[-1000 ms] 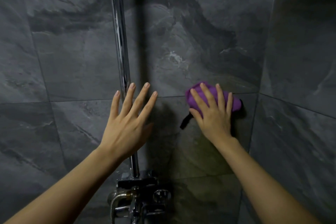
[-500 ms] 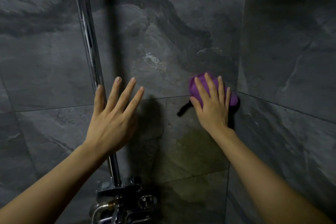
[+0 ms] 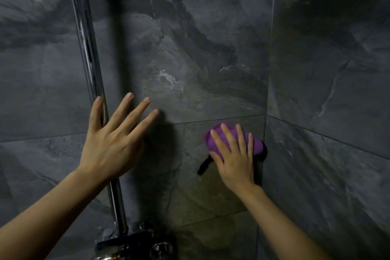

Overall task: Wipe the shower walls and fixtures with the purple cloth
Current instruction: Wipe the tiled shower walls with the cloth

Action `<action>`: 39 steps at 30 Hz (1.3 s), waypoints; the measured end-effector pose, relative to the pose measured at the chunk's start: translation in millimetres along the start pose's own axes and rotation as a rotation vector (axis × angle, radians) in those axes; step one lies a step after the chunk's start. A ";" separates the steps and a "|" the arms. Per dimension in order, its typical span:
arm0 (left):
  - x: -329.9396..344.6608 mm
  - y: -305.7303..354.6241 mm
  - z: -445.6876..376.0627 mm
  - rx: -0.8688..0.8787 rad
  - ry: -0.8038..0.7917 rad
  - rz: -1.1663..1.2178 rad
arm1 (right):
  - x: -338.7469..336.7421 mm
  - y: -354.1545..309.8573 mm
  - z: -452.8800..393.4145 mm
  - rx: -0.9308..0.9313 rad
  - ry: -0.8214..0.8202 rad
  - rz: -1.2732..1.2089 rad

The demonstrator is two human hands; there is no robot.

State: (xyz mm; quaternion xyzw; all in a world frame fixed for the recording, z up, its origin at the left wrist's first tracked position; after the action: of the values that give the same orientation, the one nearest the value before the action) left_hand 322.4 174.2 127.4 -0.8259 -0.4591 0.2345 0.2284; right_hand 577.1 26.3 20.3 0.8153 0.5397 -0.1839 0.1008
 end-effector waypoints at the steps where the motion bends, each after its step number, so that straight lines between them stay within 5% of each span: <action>1: 0.3 0.1 0.1 0.002 -0.002 -0.002 | -7.0 -1.9 -19.2 0.062 0.030 -0.030; 8: 2.5 0.3 1.2 0.002 -0.053 -0.032 | -40.4 -4.4 -111.7 0.118 0.108 -0.083; 18: 1.8 2.8 2.5 0.005 -0.095 -0.019 | 19.9 2.8 40.2 -0.122 -0.026 0.057; 26: 2.5 3.6 2.8 -0.001 -0.100 -0.007 | 29.9 -8.7 60.0 0.297 0.118 -0.104; 32: 3.1 3.1 5.1 0.024 -0.133 -0.020 | 48.7 -4.5 121.2 0.133 -0.089 -0.034; 39: 1.7 8.8 22.1 0.066 -0.142 0.005 | 31.5 -52.2 54.2 0.319 -0.003 -0.144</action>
State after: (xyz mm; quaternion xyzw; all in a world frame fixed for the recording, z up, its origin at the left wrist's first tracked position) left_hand 315.8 175.1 104.5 -0.8003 -0.4643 0.3080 0.2216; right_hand 529.9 53.9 -40.2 0.7798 0.5606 -0.2753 -0.0424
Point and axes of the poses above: each hand's wrist, its own z-axis away from the middle knuckle, its own x-axis out of the palm, y = z × x, the point moved 2 cm from there along -z, towards the middle knuckle, and after that the axes turned 9 degrees about -z, right-handed, at the moved point
